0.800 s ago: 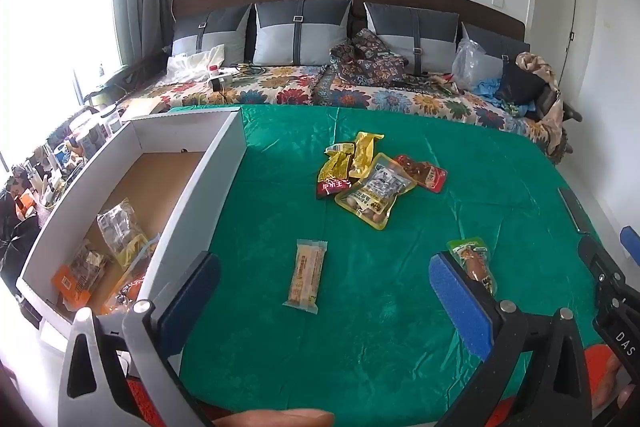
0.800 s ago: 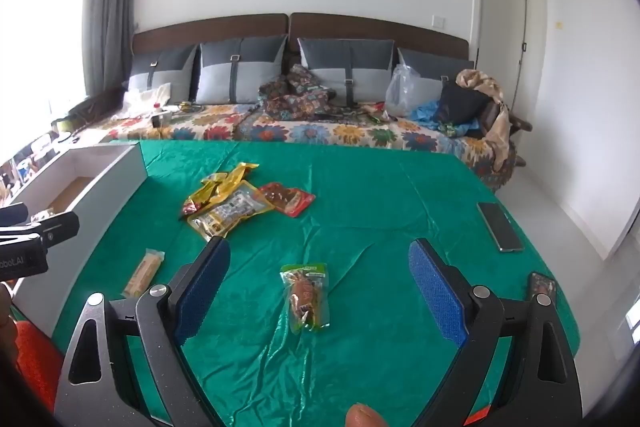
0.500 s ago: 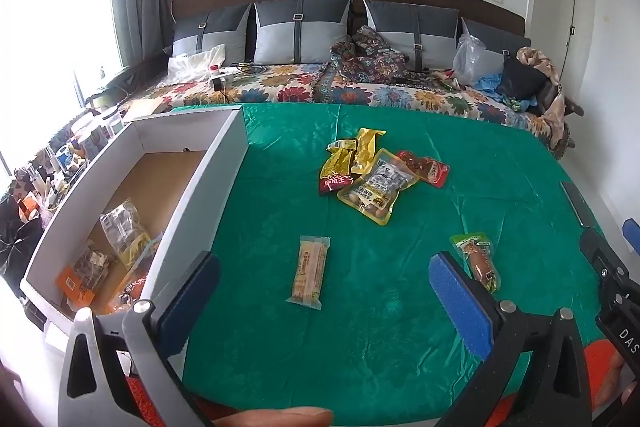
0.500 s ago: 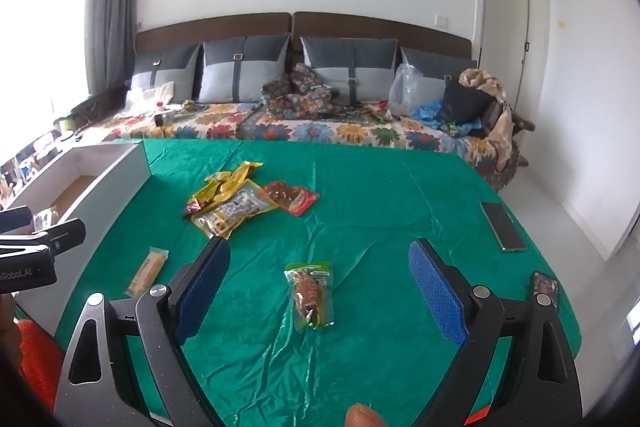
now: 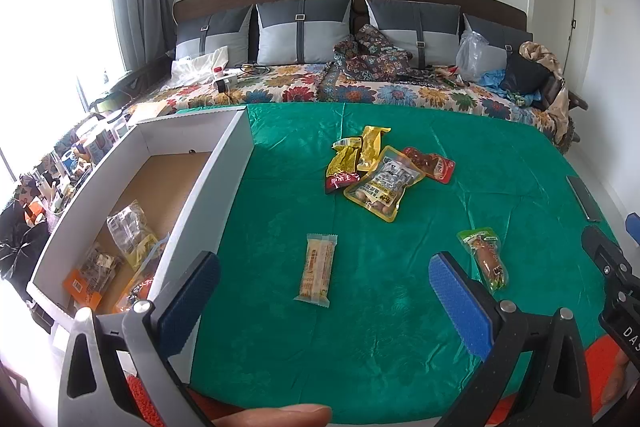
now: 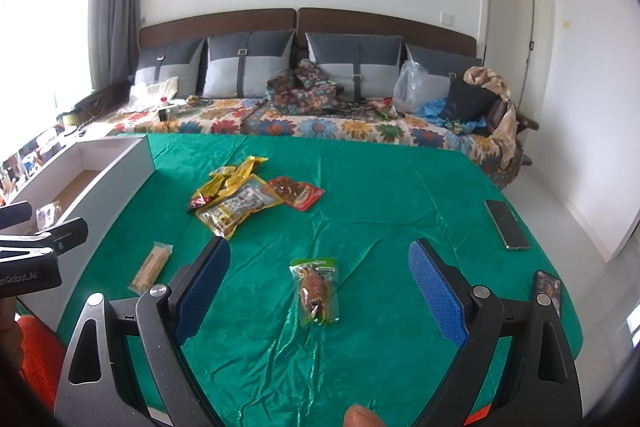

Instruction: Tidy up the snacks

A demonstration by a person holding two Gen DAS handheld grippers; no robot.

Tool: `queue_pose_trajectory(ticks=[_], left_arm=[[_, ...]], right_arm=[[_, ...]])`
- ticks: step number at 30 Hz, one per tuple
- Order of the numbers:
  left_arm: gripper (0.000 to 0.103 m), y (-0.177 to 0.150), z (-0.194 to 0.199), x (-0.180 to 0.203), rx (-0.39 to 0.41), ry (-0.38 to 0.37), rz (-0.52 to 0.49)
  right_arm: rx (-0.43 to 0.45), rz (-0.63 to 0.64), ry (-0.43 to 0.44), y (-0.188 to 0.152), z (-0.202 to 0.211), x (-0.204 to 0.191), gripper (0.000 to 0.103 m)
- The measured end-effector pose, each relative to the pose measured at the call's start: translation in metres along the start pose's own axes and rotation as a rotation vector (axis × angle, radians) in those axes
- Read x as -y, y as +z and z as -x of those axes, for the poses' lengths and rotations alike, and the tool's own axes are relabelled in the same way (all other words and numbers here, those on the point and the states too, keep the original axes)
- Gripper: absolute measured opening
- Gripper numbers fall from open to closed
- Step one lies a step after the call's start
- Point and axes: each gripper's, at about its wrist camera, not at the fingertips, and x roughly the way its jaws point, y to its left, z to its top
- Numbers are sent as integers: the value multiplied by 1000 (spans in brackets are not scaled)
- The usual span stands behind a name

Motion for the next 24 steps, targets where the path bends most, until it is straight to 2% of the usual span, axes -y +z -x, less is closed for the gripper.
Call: queue_pose_trajectory(ticks=[24], left_arm=[[103,-7,-2,-6,-4,12,-7]], right_arm=[[-32,-11,16,-7,-7,0,93]])
